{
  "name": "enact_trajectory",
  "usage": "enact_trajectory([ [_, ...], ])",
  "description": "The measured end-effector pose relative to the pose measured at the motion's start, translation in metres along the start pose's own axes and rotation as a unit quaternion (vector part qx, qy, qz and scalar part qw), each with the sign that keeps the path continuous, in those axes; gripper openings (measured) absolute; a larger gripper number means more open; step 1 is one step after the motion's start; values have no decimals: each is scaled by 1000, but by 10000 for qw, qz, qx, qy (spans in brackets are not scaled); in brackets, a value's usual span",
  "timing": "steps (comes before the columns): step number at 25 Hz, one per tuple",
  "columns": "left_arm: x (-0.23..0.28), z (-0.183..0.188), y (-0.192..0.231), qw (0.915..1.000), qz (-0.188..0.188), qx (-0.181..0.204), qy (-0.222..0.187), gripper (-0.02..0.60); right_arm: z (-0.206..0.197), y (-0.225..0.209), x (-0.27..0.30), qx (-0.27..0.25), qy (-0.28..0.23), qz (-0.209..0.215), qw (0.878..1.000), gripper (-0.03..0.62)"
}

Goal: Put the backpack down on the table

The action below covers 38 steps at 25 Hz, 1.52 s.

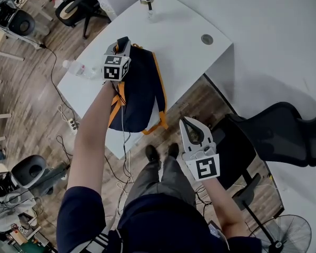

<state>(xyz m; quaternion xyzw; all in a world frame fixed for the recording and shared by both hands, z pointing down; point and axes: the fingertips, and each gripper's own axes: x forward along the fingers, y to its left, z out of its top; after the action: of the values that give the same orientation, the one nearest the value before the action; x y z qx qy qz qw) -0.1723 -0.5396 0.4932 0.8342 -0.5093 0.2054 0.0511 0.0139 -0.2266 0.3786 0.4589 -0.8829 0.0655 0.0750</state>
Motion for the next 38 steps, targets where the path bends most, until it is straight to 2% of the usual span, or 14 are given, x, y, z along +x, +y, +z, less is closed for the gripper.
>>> enact_trajectory([
  [19, 8, -35, -2, 9971, -69, 250, 722, 2, -7, 5, 2, 41, 42, 77, 10000, 0],
  [24, 11, -49, -2, 9933, -119, 337, 1096, 2, -6, 6, 5, 69, 45, 86, 9999, 0],
  [38, 16, -76, -6, 9853, -299, 322, 1650, 2, -10, 7, 4, 62, 87, 112, 9999, 0],
])
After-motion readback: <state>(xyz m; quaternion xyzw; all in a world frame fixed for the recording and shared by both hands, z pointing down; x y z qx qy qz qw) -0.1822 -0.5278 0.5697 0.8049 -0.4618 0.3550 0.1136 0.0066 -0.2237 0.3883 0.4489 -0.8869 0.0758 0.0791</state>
